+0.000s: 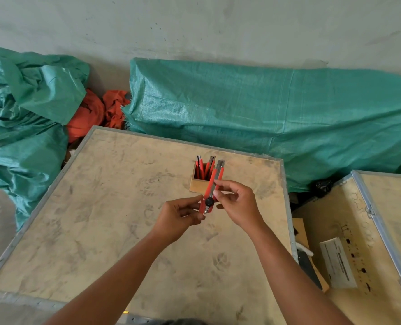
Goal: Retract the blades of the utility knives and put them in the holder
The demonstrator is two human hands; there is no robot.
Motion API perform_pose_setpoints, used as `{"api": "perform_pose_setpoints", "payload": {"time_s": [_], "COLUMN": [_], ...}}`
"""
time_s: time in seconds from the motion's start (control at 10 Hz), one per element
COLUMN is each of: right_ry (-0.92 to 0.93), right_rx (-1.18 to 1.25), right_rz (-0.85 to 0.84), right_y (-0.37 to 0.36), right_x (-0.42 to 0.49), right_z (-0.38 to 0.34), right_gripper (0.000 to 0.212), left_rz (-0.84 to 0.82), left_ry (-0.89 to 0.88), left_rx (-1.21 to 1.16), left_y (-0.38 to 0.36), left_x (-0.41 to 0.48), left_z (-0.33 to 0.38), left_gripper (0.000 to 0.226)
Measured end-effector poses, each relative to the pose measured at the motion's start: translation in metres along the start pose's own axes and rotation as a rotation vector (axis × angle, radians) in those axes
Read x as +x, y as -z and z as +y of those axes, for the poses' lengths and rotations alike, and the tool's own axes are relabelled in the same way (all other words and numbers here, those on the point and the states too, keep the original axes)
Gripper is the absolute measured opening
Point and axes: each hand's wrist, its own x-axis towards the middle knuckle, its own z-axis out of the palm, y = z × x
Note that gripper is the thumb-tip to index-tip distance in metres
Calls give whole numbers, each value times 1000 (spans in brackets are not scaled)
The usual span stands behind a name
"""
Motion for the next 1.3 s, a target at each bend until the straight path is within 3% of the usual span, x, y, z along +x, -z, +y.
{"api": "perform_pose_setpoints", "payload": {"time_s": [0.4, 0.5, 0.7, 1.3], "right_ry": [40, 83, 186, 160], "right_rx": [-79, -180, -360, -355], "right_rz": [165, 181, 173, 131], "right_y": [1, -6, -20, -33], "right_x": [119, 138, 154, 128], "right_z": [32, 45, 66, 75], "right_gripper": [31, 32, 30, 41], "left_rz": [108, 156, 116, 66], "left_ry": [-33, -15, 146, 142], "left_rx": [323, 384, 519, 413], "left_y": [-4, -4, -2, -2], "left_x": [130, 148, 174, 178], "left_z": [5, 2, -14, -23], "left_gripper": [37, 44, 86, 78]}}
